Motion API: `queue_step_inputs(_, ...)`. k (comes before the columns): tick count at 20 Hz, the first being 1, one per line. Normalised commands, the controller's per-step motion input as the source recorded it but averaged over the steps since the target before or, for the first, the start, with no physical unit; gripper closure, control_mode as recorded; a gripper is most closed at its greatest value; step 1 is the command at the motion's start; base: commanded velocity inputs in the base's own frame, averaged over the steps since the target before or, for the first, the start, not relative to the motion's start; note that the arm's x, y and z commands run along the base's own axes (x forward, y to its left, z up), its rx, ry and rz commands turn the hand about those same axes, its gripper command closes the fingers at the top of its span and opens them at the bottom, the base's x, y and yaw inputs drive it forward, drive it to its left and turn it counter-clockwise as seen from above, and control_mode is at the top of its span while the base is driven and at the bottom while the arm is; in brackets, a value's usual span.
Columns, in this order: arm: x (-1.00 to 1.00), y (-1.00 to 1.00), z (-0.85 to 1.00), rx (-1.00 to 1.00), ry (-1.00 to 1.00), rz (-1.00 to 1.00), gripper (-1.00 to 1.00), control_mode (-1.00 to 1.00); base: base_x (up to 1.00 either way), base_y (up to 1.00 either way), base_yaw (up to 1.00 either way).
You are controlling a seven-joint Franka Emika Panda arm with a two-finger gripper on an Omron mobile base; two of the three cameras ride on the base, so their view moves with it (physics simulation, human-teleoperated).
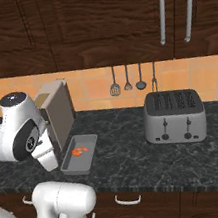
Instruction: Take the meat container that has the shrimp and place it on the second highest rack of the freezer. Then take the vegetable container that has the cucumber and broccoli and place it on the highest rack of the freezer.
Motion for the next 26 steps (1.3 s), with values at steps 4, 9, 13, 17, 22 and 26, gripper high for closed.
queue_step_inputs(4, 0.44, -0.03, -0.44, 0.02, 0.12, 0.00, -1.00, -1.00, 0.00, 0.00, 0.00)
queue_step_inputs(9, 0.68, -0.05, -0.66, 0.00, 0.21, -0.03, -1.00, -1.00, 0.00, 0.00, 0.00)
queue_step_inputs(13, 0.66, -0.32, -0.90, 0.05, 0.13, 0.00, -1.00, -1.00, 0.00, 0.00, 0.00)
queue_step_inputs(17, 0.33, -0.12, -0.75, 0.01, 0.01, 0.00, -1.00, -1.00, 0.00, 0.00, 0.00)
queue_step_inputs(22, 0.44, 0.00, -0.57, 0.00, 0.04, 0.00, -1.00, -1.00, 0.00, 0.00, 0.00)
queue_step_inputs(26, 0.15, 0.00, -0.47, 0.00, 0.07, -0.02, -1.00, -1.00, 0.00, 0.00, 0.00)
